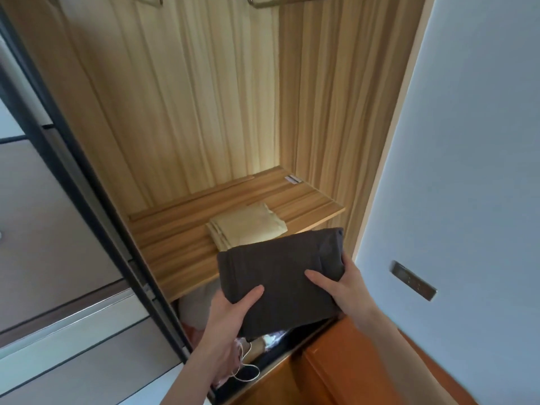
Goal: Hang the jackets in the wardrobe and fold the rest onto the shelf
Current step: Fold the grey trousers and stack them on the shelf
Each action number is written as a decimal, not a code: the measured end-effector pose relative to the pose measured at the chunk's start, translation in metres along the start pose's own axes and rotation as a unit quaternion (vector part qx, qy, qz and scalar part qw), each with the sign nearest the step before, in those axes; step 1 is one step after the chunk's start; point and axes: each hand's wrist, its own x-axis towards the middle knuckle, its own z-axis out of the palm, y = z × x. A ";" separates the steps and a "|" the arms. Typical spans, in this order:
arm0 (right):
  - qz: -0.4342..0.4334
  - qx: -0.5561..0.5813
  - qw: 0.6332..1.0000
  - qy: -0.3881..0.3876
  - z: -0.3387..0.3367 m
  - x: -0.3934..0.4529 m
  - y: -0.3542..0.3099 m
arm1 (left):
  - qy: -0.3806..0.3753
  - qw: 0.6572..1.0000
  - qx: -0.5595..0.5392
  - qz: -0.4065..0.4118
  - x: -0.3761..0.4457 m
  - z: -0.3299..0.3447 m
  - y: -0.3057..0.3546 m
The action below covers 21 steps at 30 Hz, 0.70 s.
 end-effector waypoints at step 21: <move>0.034 0.032 0.999 -0.008 0.076 0.223 0.014 | 0.103 0.992 -0.027 0.068 0.198 -0.006 0.022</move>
